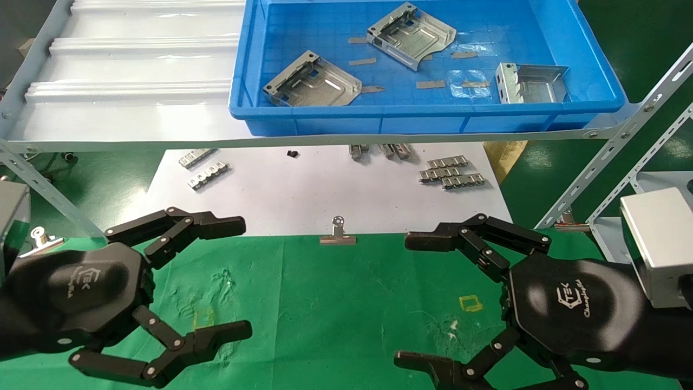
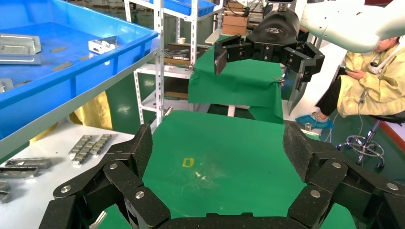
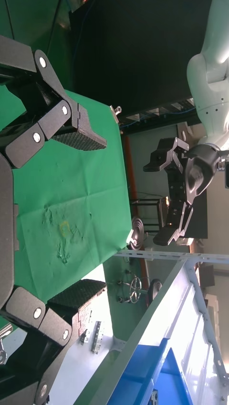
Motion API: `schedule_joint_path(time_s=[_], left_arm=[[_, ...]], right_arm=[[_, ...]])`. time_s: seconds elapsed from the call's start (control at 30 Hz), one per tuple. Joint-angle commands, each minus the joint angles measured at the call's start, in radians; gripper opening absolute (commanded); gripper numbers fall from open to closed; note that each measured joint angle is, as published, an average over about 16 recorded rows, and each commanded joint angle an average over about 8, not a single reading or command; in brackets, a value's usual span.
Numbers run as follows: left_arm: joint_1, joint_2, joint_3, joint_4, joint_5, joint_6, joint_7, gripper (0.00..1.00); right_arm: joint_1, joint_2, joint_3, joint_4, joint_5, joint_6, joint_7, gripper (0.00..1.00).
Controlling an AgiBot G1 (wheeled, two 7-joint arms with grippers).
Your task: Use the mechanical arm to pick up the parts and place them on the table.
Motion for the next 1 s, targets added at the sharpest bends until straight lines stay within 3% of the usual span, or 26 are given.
schedule_joint_path(time_s=[0.03,0.33,0.37,0.6,0.63,1.0], left_arm=[[0.0,0.0,0.0,0.0,0.0,0.0,0.0,1.0],[0.0,0.0,0.0,0.0,0.0,0.0,0.0,1.0],[0.0,0.0,0.0,0.0,0.0,0.0,0.0,0.94],[0.0,0.0,0.0,0.0,0.0,0.0,0.0,0.07],[0.0,0.0,0.0,0.0,0.0,0.0,0.0,0.0],[0.0,0.0,0.0,0.0,0.0,0.0,0.0,0.0]], right_arm=[[0.0,0.0,0.0,0.0,0.0,0.0,0.0,1.0],[0.0,0.0,0.0,0.0,0.0,0.0,0.0,1.0],[0.0,0.0,0.0,0.0,0.0,0.0,0.0,1.0],[0.0,0.0,0.0,0.0,0.0,0.0,0.0,1.0],[0.0,0.0,0.0,0.0,0.0,0.0,0.0,1.0],[0.0,0.0,0.0,0.0,0.0,0.0,0.0,1.0]])
